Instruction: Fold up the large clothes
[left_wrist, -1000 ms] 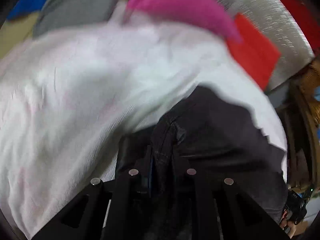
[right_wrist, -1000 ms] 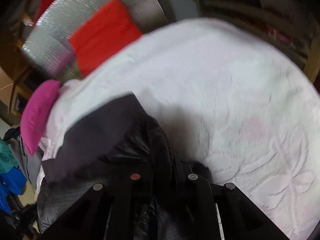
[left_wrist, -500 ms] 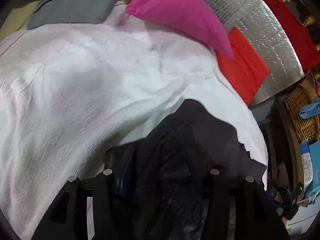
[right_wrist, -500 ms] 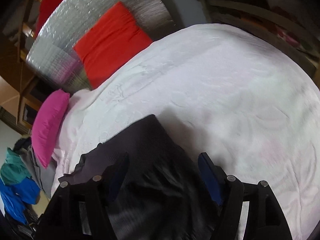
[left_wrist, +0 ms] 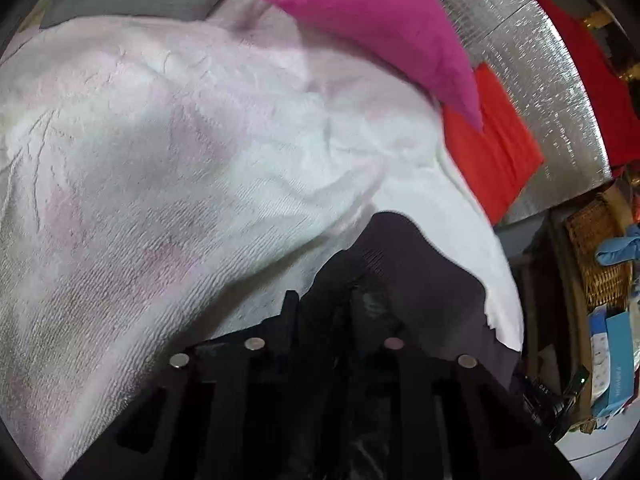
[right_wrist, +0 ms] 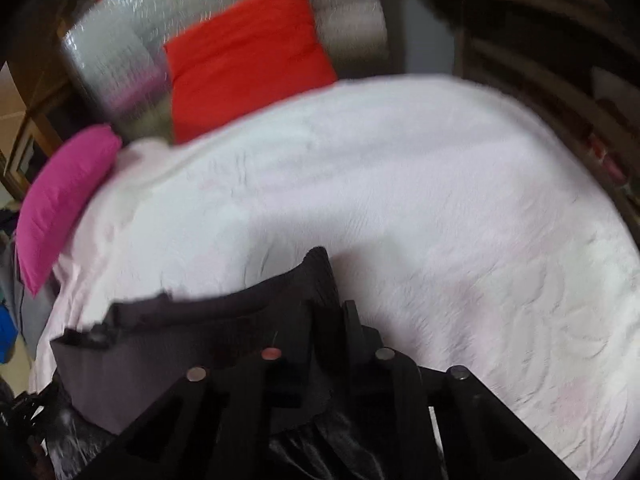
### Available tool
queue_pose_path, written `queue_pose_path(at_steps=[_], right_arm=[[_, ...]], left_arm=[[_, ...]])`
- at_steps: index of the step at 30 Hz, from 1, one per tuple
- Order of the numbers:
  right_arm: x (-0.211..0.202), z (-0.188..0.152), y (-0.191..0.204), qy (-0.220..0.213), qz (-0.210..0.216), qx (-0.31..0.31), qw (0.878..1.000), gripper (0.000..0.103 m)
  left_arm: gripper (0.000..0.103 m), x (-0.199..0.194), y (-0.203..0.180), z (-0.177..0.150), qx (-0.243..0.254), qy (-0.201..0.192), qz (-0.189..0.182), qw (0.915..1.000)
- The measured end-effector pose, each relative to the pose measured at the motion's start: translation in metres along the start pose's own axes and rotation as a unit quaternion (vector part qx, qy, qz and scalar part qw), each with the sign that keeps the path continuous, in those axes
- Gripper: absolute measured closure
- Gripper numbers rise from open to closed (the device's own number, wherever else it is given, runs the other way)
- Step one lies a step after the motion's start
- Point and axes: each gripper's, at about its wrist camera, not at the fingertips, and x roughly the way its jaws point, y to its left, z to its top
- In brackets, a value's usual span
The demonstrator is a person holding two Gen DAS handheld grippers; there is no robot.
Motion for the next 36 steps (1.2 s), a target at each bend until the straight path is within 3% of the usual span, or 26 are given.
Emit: queue_pose_path(at_steps=[2,5,13,15,16,17,18,22,24,25,26,28,32,34,36], right_arm=[[-0.002,-0.001,-0.007,-0.014,-0.003,0.013,1.000,0.089],[0.019,-0.011,-0.019,0.022,-0.017,0.041,0.999,0.089],[-0.018,-0.012,-0.039,0.027,0.048,0.134,0.989,0.081],[-0.032,-0.017,-0.038,0.021,0.059,0.146,0.987,0.071],[-0.043,-0.020,-0.037,0.016,0.065,0.144,0.987,0.054],[-0.049,-0.023,-0.034,0.012,0.069,0.142,0.987,0.027],[-0.062,-0.029,-0.030,0.001,0.077,0.133,0.988,0.022],[-0.105,-0.053,-0.005,-0.042,0.115,0.074,0.990,0.022],[-0.120,-0.068,0.012,-0.049,0.137,0.042,0.988,0.027],[-0.126,-0.078,0.024,-0.048,0.143,0.016,0.988,0.038],[-0.130,-0.088,0.036,-0.042,0.149,-0.007,0.988,0.052],[-0.135,-0.107,0.057,-0.019,0.164,-0.049,0.985,0.058],[-0.134,-0.141,0.083,0.015,0.184,-0.084,0.979,0.058],[-0.126,-0.156,0.091,0.039,0.179,-0.089,0.979,0.059],[-0.107,-0.166,0.089,0.071,0.162,-0.082,0.981,0.058]], left_arm=[[0.079,-0.001,-0.001,-0.002,0.009,-0.006,0.023,0.9997],[0.079,0.007,0.001,-0.004,0.014,0.001,0.050,0.9987],[0.070,-0.021,-0.015,-0.007,0.038,-0.029,0.060,0.9970],[0.058,-0.035,-0.024,-0.010,0.060,-0.055,0.070,0.9942],[0.056,-0.047,-0.032,-0.013,0.082,-0.079,0.075,0.9907],[0.050,-0.057,-0.039,-0.017,0.102,-0.097,0.080,0.9867],[0.042,-0.067,-0.047,-0.023,0.126,-0.113,0.085,0.9819],[0.036,-0.089,-0.072,-0.051,0.211,-0.130,0.072,0.9661],[0.034,-0.090,-0.082,-0.069,0.245,-0.115,0.065,0.9604],[0.034,-0.089,-0.085,-0.077,0.258,-0.107,0.064,0.9581],[0.034,-0.088,-0.088,-0.086,0.271,-0.099,0.063,0.9553],[0.034,-0.084,-0.092,-0.102,0.294,-0.083,0.068,0.9496],[0.034,-0.076,-0.097,-0.126,0.323,-0.059,0.077,0.9416],[0.034,-0.064,-0.095,-0.135,0.332,-0.042,0.107,0.9361],[0.033,-0.038,-0.087,-0.138,0.340,0.002,0.137,0.9302]])
